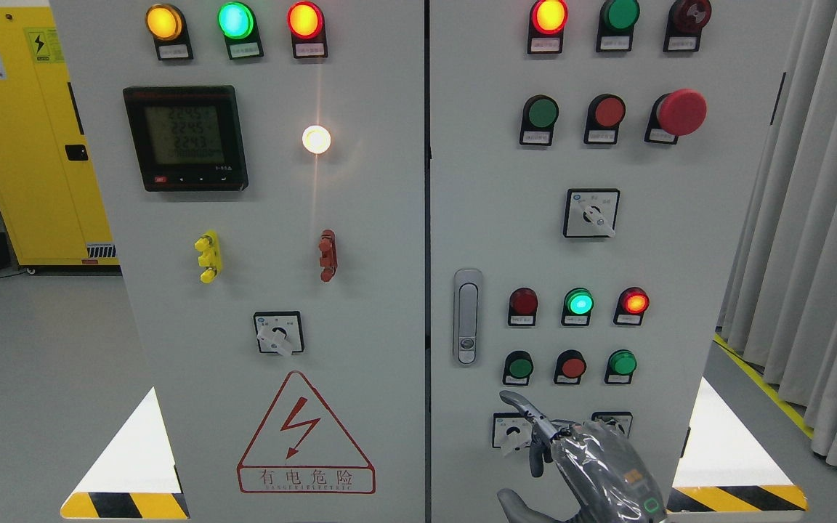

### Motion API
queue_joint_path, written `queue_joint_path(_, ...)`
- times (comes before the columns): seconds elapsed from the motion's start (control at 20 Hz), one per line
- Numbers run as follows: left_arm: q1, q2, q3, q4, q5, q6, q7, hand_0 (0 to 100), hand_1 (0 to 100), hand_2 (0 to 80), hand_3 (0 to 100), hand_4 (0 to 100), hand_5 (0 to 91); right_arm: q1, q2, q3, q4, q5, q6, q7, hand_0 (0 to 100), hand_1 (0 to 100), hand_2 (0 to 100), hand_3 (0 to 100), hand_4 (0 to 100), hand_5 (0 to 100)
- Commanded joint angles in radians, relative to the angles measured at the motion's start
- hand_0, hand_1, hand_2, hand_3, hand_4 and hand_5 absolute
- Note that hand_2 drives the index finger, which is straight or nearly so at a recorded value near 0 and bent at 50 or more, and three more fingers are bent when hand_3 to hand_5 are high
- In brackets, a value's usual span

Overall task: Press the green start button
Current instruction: 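Raise the right hand toward the lower green push button, then press the green push button with the right index finger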

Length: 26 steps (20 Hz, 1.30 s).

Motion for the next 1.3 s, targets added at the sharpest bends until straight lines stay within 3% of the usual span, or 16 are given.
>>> queue_joint_path(0.0, -0.028, -0.004, 0.000, -0.028, 0.000, 0.001, -0.001, 12, 56, 0.0, 0, 0, 0.0, -0.037, -0.028, -0.013, 0.063, 0.035, 0.001, 0.000, 42, 62, 0, 75, 74, 89)
queue_joint_path(1.25, -0.028, -0.004, 0.000, -0.028, 0.000, 0.001, -0.001, 12, 56, 0.0, 0, 0, 0.0, -0.118, -0.022, -0.050, 0.183, 0.028, 0.042, -0.002, 48, 60, 0, 76, 75, 88)
